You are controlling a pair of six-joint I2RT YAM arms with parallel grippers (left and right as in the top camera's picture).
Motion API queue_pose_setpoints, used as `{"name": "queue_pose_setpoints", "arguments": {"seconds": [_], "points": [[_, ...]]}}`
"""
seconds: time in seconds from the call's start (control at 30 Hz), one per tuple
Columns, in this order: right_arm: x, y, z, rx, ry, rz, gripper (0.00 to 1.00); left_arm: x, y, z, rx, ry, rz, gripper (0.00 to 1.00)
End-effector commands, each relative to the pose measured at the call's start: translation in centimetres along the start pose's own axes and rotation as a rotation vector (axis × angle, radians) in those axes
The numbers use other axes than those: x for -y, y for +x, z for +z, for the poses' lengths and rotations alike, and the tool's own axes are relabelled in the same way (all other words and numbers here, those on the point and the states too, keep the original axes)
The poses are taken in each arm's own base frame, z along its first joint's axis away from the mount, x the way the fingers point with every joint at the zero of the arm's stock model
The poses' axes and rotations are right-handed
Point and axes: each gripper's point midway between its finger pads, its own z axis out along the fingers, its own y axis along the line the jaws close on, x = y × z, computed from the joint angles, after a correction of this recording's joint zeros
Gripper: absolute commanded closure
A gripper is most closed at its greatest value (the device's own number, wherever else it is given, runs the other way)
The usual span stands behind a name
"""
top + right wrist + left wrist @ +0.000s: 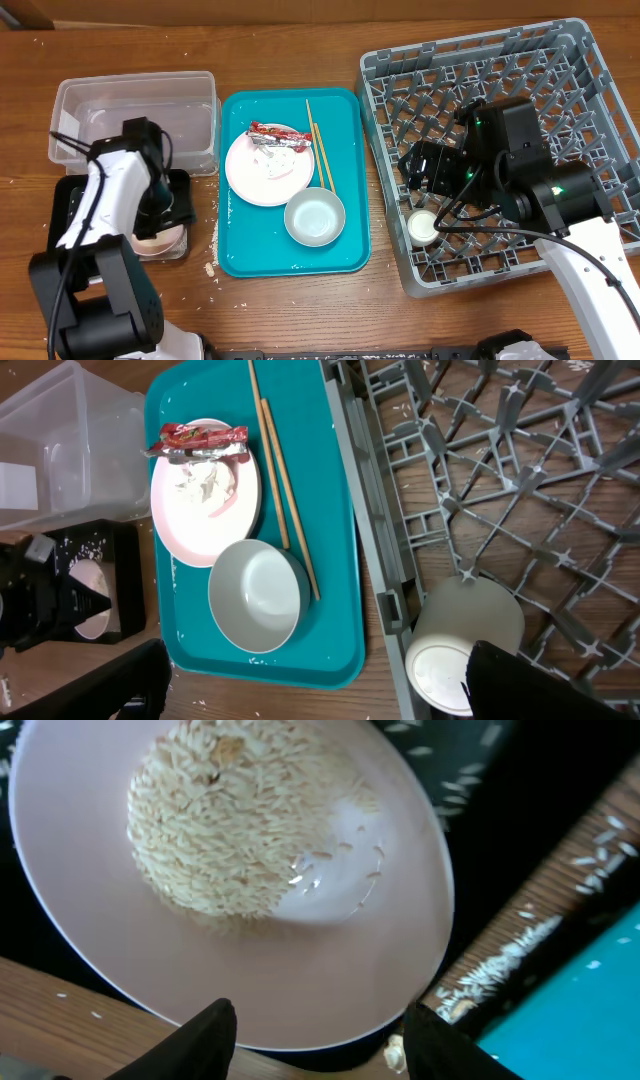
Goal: Sort waste into correct bins and load items into the dishwasher
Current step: 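Shake the inverted pink bowl over the black tray to empty it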
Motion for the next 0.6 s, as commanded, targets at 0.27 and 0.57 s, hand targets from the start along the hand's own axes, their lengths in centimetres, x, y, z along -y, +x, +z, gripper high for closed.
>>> {"name": "queue_pose_setpoints", "arguments": {"seconds": [0.27, 0.57], "points": [[-0.4, -0.3, -0.4, 0.011, -0.009, 0.000, 0.04, -1.9, -2.3, -0.5, 0.080, 0.005, -0.162, 0.49], [-0.4, -0.4, -0.4, 0.014, -0.010, -0.001, 0.04, -0.1, -1.7, 0.3, 0.054, 0.114, -0.073, 0.48]]}}
